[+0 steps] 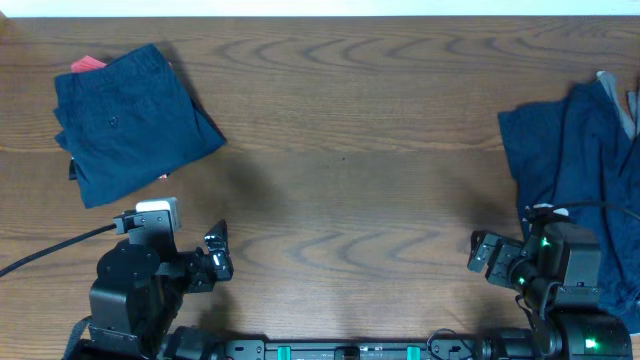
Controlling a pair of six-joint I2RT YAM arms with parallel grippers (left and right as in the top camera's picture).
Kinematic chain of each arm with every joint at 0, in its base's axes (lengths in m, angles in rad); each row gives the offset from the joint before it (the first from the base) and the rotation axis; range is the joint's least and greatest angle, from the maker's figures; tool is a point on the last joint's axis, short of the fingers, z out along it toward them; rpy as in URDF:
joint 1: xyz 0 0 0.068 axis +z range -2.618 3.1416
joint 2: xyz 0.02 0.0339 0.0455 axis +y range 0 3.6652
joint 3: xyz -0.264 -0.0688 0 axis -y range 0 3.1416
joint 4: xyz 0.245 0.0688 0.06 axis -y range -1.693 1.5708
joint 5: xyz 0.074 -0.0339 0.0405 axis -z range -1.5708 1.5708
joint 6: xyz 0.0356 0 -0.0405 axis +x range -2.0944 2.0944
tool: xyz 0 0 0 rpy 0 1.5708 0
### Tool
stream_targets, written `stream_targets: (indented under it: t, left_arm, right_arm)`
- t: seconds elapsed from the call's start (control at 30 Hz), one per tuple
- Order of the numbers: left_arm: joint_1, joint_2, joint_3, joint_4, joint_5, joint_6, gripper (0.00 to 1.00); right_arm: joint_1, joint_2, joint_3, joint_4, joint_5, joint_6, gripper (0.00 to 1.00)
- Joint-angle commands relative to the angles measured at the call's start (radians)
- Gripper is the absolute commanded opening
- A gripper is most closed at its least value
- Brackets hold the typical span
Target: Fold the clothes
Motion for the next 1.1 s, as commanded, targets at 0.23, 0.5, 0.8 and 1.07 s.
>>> stream_targets:
  t: [0.23, 0.5, 0.8, 1.07]
  left_arm:
    - [-0.004, -0.005, -0.005, -0.002, -0.011, -0.005, 0.98]
    - [-0.004, -0.005, -0.005, -0.002, -0.011, -0.005, 0.98]
    - [-0.004, -0.005, -0.005, -0.002, -0.011, -0.005, 0.98]
    - [-0.004, -0.005, -0.005, -0.002, -0.011, -0.005, 0.98]
  right_arm:
    - [0.017, -0.211, -0.223, 0.393, -0.091, -0.278, 0.99]
    - [0.064, -0.525, -0.492, 0.713, -0.112, -0.372, 0.99]
    - [0.139, -0.555, -0.675, 1.022, 0.008, -0.415, 0.99]
    - [0.143, -0.554, -0.689, 0.961, -0.008, -0.471, 0.99]
